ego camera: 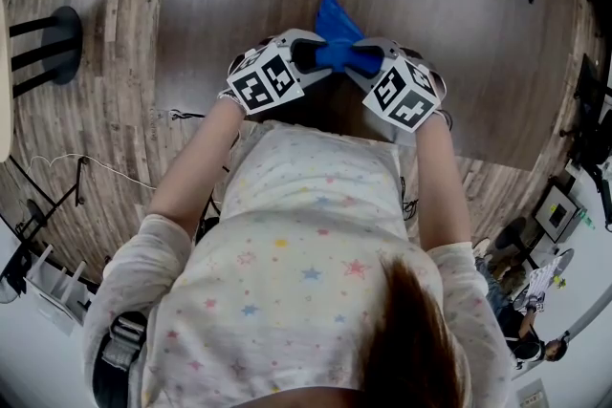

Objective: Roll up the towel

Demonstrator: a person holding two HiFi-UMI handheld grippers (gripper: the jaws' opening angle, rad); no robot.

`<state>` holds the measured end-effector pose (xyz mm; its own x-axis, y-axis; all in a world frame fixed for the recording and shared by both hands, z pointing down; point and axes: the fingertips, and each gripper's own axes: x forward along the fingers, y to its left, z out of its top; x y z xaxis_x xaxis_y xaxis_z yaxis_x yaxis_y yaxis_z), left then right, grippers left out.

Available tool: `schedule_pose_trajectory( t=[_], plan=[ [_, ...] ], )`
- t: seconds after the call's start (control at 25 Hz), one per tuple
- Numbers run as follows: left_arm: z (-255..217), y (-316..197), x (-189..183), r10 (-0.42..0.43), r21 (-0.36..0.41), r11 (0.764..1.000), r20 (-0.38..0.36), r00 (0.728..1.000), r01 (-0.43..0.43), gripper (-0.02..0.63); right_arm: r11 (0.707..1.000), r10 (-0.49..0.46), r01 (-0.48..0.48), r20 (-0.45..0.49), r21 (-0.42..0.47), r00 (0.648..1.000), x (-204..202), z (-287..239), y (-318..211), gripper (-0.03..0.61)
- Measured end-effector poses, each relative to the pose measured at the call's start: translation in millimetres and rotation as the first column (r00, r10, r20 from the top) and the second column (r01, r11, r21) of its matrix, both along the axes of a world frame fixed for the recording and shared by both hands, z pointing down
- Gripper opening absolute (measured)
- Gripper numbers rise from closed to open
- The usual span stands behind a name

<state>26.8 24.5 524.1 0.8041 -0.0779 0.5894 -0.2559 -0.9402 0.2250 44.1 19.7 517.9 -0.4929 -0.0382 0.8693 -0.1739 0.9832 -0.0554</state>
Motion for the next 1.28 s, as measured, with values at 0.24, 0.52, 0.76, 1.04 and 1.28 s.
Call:
schedule_pose_trajectory(
  t=[0.24, 0.52, 0.76, 1.04, 1.28],
  plan=[
    [-20.1, -9.5, -8.6, -0.042, 0.084, 0.995, -0.038, 0.998, 0.045, 0.169, 0.996, 0.081, -0.082, 0.022, 0.031, 0.996, -4.1, -2.7, -20.1, 0.129],
    [-14.1, -2.6, -4.7, 0.002, 0.115, 0.993, -0.004, 1.0, -0.001, 0.163, 0.993, 0.107, -0.107, 0.017, 0.04, 0.994, -4.5, 0.6, -32.8, 0.123],
    [-3.5, -5.3, -5.5, 0.02, 0.134, 0.991, 0.062, 0.998, -0.028, 0.178, 0.986, 0.137, -0.141, 0.06, 0.084, 0.989, -7.1, -10.6, -39.5, 0.12],
    [1.3, -7.2, -7.0, 0.034, 0.146, 0.988, 0.097, 0.995, -0.048, 0.203, 0.995, -0.001, 0.001, 0.007, 0.1, 1.0, -2.1, -9.6, -15.7, 0.183],
    [6.3, -11.7, -4.1, 0.034, 0.16, 0.986, 0.123, 0.992, -0.054, 0.207, 0.988, -0.039, 0.049, -0.069, 0.146, 0.997, 3.7, 10.6, -15.6, 0.198]
  ],
)
